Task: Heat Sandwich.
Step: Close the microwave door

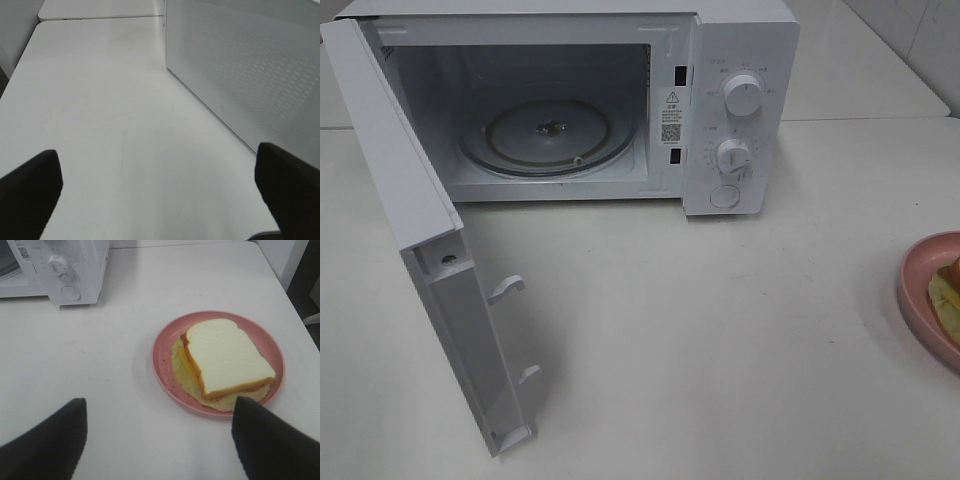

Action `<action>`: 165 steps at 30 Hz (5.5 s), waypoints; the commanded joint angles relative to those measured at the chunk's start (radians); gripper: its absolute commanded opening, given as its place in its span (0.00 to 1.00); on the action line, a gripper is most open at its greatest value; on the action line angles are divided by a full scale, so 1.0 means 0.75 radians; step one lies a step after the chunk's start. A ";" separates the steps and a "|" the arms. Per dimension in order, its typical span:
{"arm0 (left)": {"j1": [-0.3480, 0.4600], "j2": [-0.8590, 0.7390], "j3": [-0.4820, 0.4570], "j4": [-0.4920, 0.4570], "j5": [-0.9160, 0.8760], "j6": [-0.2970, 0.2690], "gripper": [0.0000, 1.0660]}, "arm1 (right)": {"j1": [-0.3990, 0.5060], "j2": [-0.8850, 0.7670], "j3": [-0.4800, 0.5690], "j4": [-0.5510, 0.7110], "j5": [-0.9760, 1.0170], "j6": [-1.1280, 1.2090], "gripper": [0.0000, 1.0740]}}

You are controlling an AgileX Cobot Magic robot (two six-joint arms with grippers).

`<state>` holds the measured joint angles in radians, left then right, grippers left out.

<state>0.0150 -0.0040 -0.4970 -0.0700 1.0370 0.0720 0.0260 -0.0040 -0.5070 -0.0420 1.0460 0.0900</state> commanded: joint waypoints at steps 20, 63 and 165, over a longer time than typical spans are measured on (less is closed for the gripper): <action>-0.007 -0.024 0.003 -0.003 -0.011 -0.004 0.95 | -0.011 -0.036 0.000 0.004 -0.012 -0.009 0.71; -0.007 0.048 -0.043 0.009 -0.136 -0.037 0.94 | -0.011 -0.036 0.000 0.004 -0.012 -0.009 0.71; -0.781 2.343 -0.231 -0.045 -2.581 -0.096 0.00 | -0.011 -0.036 0.000 0.004 -0.012 -0.009 0.71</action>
<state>-0.5630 1.7540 -0.6600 -0.0850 -0.8990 0.0000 0.0210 -0.0040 -0.5070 -0.0400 1.0460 0.0900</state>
